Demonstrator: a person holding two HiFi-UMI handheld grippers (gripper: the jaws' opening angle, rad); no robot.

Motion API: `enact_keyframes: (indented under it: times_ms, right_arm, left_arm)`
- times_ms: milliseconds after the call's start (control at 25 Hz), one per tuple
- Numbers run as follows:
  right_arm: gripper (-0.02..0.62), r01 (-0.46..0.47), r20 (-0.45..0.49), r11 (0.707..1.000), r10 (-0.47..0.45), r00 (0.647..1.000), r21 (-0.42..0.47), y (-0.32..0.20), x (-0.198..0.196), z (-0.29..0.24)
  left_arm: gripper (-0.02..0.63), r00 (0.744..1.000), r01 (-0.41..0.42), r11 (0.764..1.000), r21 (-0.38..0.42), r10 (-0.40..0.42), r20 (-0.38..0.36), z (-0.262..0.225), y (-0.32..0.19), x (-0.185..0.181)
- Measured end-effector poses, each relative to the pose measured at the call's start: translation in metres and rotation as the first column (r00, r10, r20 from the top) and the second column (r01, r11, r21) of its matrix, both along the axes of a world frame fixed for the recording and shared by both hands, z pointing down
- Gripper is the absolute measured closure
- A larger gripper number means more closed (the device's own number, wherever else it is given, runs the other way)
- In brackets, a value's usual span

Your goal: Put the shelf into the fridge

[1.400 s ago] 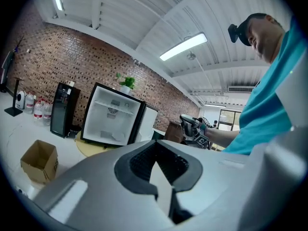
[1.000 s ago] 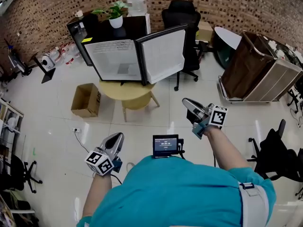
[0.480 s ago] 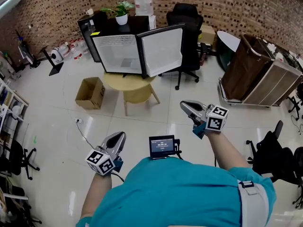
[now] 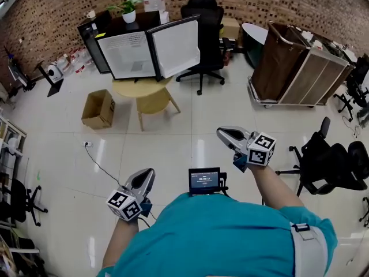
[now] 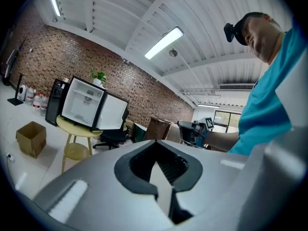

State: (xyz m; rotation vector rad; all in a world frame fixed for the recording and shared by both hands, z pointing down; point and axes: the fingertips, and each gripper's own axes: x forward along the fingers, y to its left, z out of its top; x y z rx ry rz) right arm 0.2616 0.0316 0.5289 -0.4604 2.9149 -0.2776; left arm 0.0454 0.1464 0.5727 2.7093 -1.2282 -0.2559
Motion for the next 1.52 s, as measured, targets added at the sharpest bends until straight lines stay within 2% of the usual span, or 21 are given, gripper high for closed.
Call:
enact_keyframes:
  times_ms: [240,560,720,840,920,1040,1240,1520]
  right_arm:
    - [0.594,-0.083,0.041,0.997,0.083,0.996,0.002,0.048,0.096,-0.018]
    - [0.592,-0.139,0.063,0.99,0.137,0.989,0.03,0.102,0.255,-0.023]
    - [0.594,-0.157,0.042,0.987,0.156,0.987,0.027,0.117,0.322,-0.023]
    - [0.595,-0.187,0.046,0.982,0.187,0.981,0.003,0.12,0.362,-0.024]
    - [0.595,-0.205,0.044,0.979,0.204,0.978,0.021,0.13,0.375,-0.025]
    - [0.595,-0.236,0.042,0.97,0.234,0.971,0.052,0.143,0.378,-0.023]
    - [0.595,-0.257,0.026,0.965,0.256,0.966,0.057,0.147,0.353,-0.027]
    - [0.595,-0.27,0.014,0.96,0.27,0.963,0.067,0.14,0.323,-0.032]
  left_arm:
    - [0.603,0.996,-0.081,0.997,0.014,0.081,0.028,-0.009,0.035,0.088]
    - [0.603,0.994,-0.104,0.995,0.0,0.104,0.021,-0.007,0.054,0.231]
    - [0.603,0.994,-0.11,0.994,-0.003,0.11,0.007,-0.02,0.052,0.289]
    - [0.603,0.988,-0.152,0.988,0.002,0.152,0.018,-0.034,0.051,0.328]
    - [0.603,0.982,-0.186,0.983,0.011,0.185,0.049,-0.038,0.056,0.343]
    - [0.603,0.974,-0.22,0.975,0.018,0.219,0.059,-0.036,0.063,0.348]
    - [0.603,0.962,-0.263,0.964,0.037,0.259,0.089,-0.048,0.066,0.332]
    - [0.603,0.962,-0.266,0.963,0.037,0.263,0.073,-0.046,0.055,0.302]
